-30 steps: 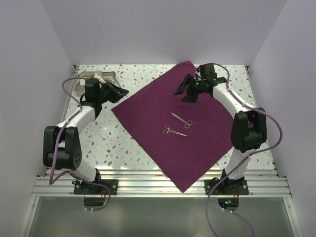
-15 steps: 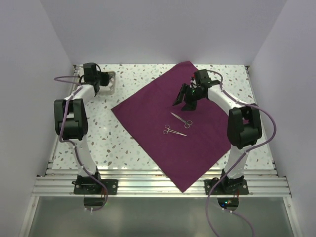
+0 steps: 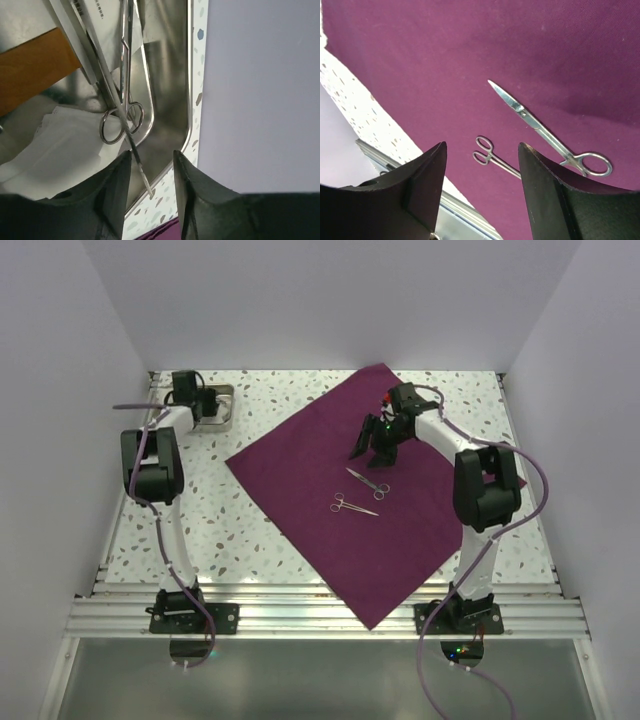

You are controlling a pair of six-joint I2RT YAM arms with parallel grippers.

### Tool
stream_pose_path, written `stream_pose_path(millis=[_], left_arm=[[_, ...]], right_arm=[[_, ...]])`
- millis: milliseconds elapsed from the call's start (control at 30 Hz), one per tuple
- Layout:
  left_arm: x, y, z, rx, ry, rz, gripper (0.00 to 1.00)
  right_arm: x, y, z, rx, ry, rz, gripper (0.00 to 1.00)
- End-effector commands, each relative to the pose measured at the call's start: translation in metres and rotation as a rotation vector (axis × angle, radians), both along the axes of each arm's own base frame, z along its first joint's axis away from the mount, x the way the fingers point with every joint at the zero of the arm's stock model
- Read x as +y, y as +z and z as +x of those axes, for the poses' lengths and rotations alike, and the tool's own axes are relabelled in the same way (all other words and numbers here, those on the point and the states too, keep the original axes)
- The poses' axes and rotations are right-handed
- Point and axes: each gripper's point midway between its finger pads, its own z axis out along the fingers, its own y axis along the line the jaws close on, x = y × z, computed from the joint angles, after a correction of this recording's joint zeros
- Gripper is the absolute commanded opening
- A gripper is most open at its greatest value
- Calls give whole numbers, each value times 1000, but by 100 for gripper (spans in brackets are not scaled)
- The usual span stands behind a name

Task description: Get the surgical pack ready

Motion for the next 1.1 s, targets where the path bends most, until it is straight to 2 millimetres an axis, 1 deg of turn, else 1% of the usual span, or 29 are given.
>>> stream_pose_path(millis=[0, 67, 100, 167, 200, 233, 267, 300, 333, 367, 400, 433, 467, 533, 567, 633, 667, 700, 733, 767, 800, 833, 867, 900, 933, 967, 1000, 1033, 1067], left_arm=[[18, 36, 12, -52, 44, 21, 44], [20, 38, 7, -35, 43, 35, 55], [20, 47, 6, -46, 39, 43, 57], [17, 50, 0, -39, 13, 55, 62], [16, 58, -3, -45, 3, 55, 64], [14, 56, -9, -32, -14, 66, 64], [11, 70, -13, -54, -32, 75, 65], [9, 67, -20, -42, -58, 98, 65], [7, 74, -22, -55, -81, 115, 65], [5, 90, -27, -83, -102, 142, 65], [1, 90, -32, -75, -152, 196, 65], [-2, 96, -35, -84, -179, 226, 65], [-10, 108, -41, -96, -225, 242, 65], [-28, 111, -51, -94, -342, 321, 65], [-35, 119, -60, -90, -380, 350, 64], [-48, 111, -80, -52, -469, 414, 64], [-56, 126, -91, -79, -498, 436, 64], [-59, 112, -107, -46, -537, 461, 64], [-63, 112, -116, -48, -558, 475, 64], [-64, 128, -128, -75, -567, 498, 63], [-78, 116, -145, -51, -625, 515, 63], [-85, 115, -156, -45, -659, 517, 63], [-92, 130, -168, -76, -682, 531, 63], [-108, 127, -181, -71, -743, 554, 63], [-115, 130, -192, -71, -768, 568, 63], [-121, 141, -205, -87, -787, 580, 63], [-131, 133, -220, -79, -829, 586, 63], [-137, 135, -228, -91, -846, 588, 63], [-139, 144, -239, -116, -850, 596, 63]], right_arm=[[-3, 7, 8, -19, 27, -13, 63], [-5, 9, 11, -19, 48, -36, 63], [-5, 6, 11, -13, 56, -42, 63], [-12, 5, 15, -27, 70, -91, 63], [-15, 1, 16, -24, 75, -112, 63], [-19, -1, 15, -24, 98, -137, 63], [-22, 0, 20, -44, 101, -163, 63], [-23, -1, 22, -66, 127, -177, 63], [-23, -2, 24, -83, 138, -187, 62], [-25, -4, 28, -103, 147, -228, 62], [-26, -9, 28, -120, 188, -257, 61], [-24, -10, 29, -132, 214, -279, 61], [-17, -8, 30, -155, 248, -298, 61], [-19, -14, 30, -162, 287, -356, 61], [-12, -14, 28, -171, 313, -371, 60], [-14, -17, 23, -171, 347, -434, 59], [-10, -19, 15, -170, 376, -455, 58], [-9, -19, 11, -176, 392, -468, 58], [-9, -21, 10, -188, 400, -485, 56], [-8, -26, 2, -175, 416, -488, 49], [-6, -28, -1, -172, 423, -490, 47], [-8, -32, -4, -162, 427, -506, 45], [-8, -34, -6, -159, 432, -514, 45], [-8, -37, -7, -157, 439, -527, 45], [-9, -38, -9, -158, 457, -541, 44], [-10, -39, -9, -162, 463, -562, 45], [-11, -40, -9, -158, 465, -573, 45], [-13, -40, -9, -160, 466, -579, 45], [-14, -40, -8, -163, 464, -585, 45]])
